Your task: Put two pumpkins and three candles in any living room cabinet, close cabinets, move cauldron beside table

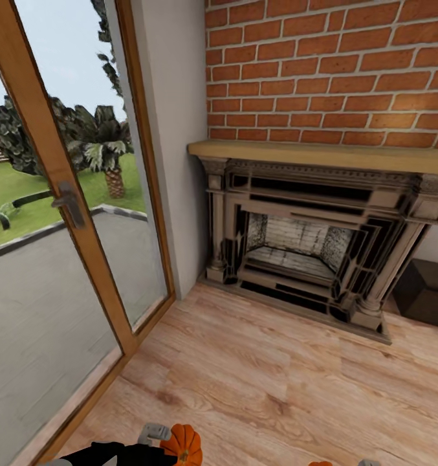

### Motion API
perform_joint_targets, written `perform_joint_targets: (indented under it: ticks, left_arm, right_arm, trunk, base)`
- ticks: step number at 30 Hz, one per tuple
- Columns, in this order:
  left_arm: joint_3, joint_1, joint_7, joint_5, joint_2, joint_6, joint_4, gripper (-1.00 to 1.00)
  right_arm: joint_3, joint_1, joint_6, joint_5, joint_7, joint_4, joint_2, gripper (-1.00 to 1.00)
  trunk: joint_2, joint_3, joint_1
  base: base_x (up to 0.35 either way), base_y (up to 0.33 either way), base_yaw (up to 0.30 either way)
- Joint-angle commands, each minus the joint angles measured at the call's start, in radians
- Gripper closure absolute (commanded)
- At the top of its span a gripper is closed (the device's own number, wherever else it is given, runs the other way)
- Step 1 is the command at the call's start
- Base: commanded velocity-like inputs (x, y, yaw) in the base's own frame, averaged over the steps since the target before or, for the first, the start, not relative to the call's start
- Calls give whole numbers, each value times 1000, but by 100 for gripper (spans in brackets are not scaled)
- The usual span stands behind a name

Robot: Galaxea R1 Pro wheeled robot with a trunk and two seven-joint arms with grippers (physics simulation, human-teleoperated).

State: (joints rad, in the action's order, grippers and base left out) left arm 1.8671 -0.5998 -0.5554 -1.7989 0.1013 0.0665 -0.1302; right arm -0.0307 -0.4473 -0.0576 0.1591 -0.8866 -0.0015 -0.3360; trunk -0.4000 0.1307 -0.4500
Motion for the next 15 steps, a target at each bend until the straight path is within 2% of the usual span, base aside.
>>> perform_joint_targets:
  ticks: [1,10,15]
  left_arm:
    - [-1,0,2,1,0,-1,0,100]
    - [-1,0,2,1,0,-1,0,100]
    - [0,0,16,1,1,0,3,100]
  right_arm:
    - [2,0,0,0,1,0,0,100]
    - [2,-1,1,0,1,3,0,100]
    - [2,-1,2,0,1,3,-1,100]
  trunk:
    - [0,-1,0]
    - [0,-11,0]
    - [0,-17,0]
  base:
    - [334,0,-234]
    - [325,0,-234]
    - [58,0,-233]
